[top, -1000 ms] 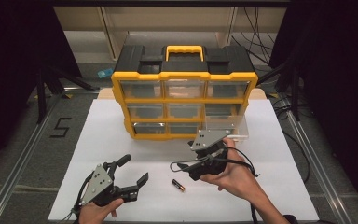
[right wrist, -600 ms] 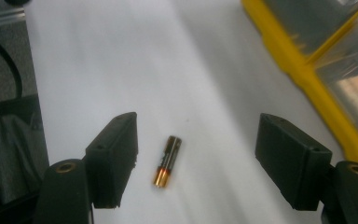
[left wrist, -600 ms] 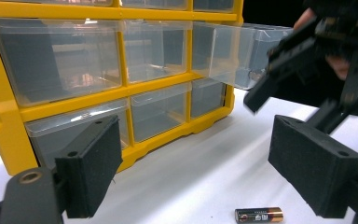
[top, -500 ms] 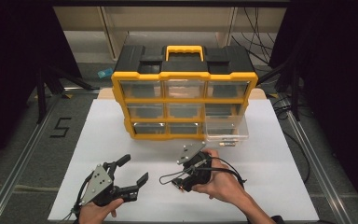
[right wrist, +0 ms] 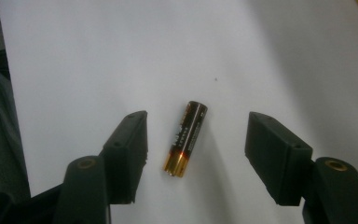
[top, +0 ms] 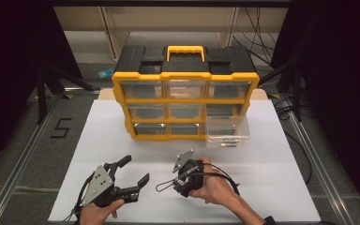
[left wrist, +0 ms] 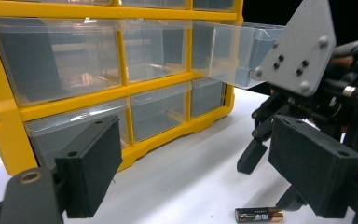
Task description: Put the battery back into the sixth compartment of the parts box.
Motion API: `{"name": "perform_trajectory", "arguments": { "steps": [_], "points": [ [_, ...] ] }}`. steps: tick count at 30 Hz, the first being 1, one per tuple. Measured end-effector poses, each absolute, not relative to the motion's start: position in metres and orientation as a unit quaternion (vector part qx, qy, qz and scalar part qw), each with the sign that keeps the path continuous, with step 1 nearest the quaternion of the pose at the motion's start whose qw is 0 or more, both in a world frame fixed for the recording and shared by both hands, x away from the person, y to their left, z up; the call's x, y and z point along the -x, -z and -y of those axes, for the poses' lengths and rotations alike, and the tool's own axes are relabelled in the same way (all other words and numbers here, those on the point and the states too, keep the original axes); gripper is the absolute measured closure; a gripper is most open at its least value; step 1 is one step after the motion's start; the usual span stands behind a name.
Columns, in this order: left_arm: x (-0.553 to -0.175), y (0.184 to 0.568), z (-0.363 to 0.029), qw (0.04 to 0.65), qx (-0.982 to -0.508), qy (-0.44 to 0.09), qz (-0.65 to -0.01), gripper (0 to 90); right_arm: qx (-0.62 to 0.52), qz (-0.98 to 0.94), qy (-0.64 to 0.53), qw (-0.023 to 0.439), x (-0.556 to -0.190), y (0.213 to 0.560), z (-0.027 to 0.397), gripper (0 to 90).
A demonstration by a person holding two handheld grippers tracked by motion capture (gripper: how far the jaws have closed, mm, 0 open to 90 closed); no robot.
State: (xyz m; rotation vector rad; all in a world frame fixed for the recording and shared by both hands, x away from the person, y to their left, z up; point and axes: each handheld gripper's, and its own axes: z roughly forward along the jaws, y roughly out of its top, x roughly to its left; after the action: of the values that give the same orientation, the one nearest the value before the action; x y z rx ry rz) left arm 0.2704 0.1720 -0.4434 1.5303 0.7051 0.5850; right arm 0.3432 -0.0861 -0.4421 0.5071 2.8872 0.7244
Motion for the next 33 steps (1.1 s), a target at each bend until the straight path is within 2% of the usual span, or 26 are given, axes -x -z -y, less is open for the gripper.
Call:
{"name": "perform_trajectory", "arguments": {
  "steps": [11,20,23,33],
  "points": [
    [-0.270,0.443,-0.172,0.628,-0.667,-0.255,-0.308,16.8,-0.172,-0.962,-0.207,0.039,-0.348,0.458,0.080,54.2],
    [-0.270,0.443,-0.172,0.628,-0.668,-0.255,-0.307,16.7,-0.163,-0.968,-0.186,0.036,-0.350,0.464,0.076,68.0],
    [-0.270,0.443,-0.172,0.628,-0.668,-0.255,-0.308,16.7,-0.161,-0.968,-0.188,0.027,-0.350,0.464,0.076,75.6],
    [-0.270,0.443,-0.172,0.629,-0.667,-0.255,-0.308,16.7,-0.156,-0.965,-0.205,0.047,-0.349,0.453,0.079,76.8]
  ]
}}
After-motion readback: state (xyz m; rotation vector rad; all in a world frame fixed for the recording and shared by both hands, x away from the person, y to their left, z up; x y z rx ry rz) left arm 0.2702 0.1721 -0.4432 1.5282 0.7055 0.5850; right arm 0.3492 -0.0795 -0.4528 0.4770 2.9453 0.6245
